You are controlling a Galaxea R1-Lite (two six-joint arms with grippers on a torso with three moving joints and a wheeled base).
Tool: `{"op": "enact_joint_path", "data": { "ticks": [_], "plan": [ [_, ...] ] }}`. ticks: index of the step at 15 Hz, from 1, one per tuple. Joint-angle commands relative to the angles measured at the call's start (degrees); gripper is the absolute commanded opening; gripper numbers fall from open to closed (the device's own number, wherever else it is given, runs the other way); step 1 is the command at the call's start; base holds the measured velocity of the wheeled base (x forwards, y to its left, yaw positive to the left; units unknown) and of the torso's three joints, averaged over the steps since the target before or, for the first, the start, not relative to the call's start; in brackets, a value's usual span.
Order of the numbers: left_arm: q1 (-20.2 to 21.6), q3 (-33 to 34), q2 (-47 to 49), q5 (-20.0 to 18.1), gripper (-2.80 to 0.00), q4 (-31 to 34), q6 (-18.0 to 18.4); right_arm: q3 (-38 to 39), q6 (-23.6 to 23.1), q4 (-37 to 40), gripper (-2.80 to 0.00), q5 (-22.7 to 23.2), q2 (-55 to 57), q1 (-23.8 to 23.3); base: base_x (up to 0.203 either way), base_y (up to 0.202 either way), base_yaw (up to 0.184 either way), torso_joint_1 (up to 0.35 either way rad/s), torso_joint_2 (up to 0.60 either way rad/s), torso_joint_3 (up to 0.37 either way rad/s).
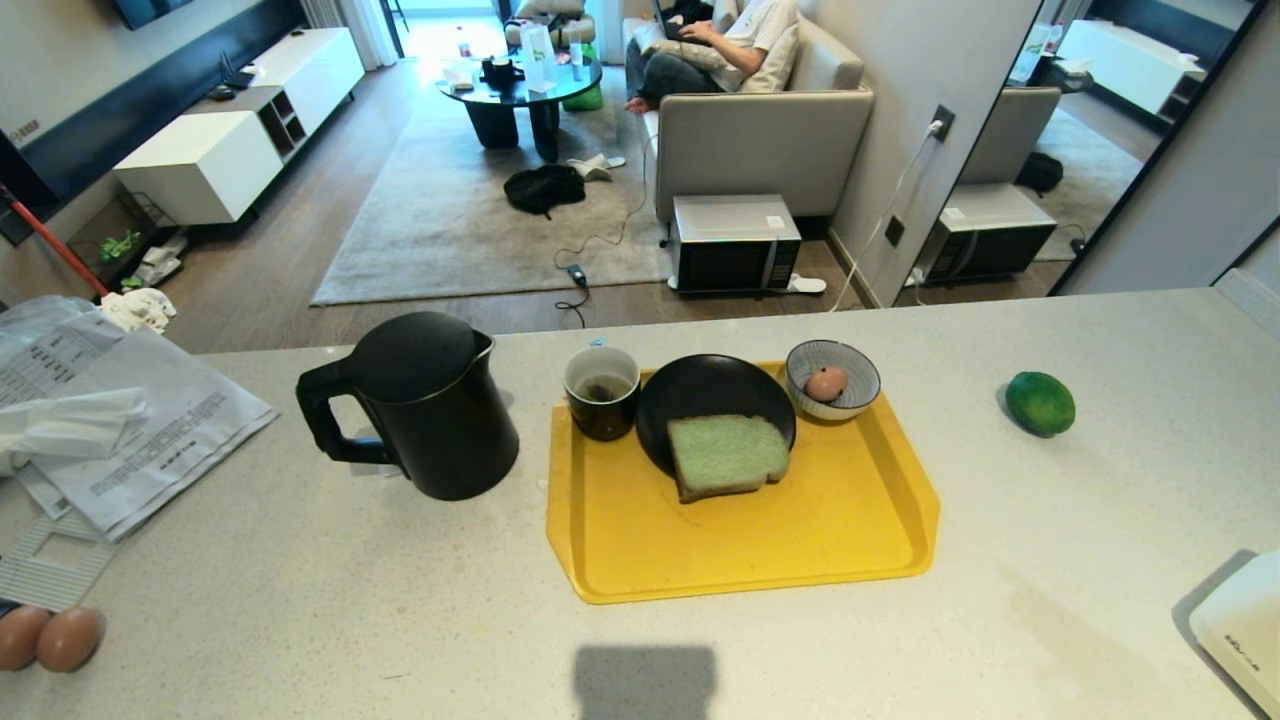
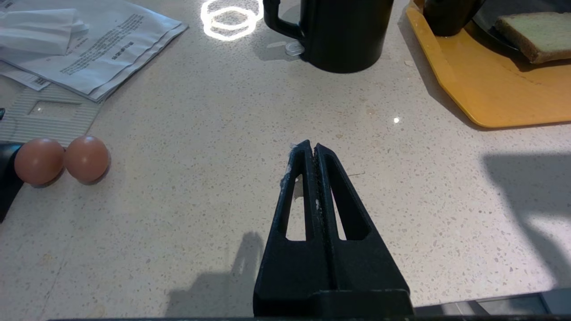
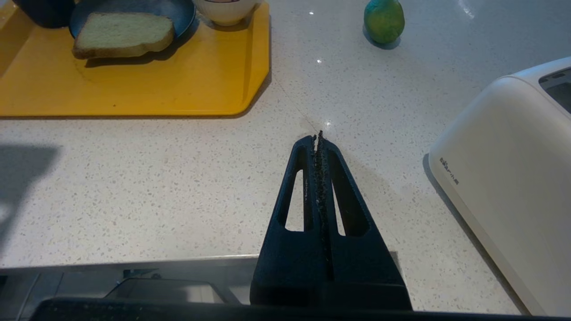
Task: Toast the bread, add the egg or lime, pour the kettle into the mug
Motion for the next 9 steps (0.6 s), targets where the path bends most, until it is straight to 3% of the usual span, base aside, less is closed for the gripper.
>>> {"op": "enact_joint_path", "data": {
  "ticks": [1, 9],
  "plan": [
    [0.05, 0.00, -0.01, 0.00, -2.80, 0.00, 0.01, 0.09, 0.02, 0.00, -2.80, 0.01, 0.00, 0.01, 0.000, 0.000, 0.000, 0.000, 0.00, 0.000],
    [0.05, 0.00, -0.01, 0.00, -2.80, 0.00, 0.01, 0.07, 0.02, 0.00, -2.80, 0.01, 0.03, 0.01, 0.000, 0.000, 0.000, -0.072, 0.13, 0.067]
  ]
}}
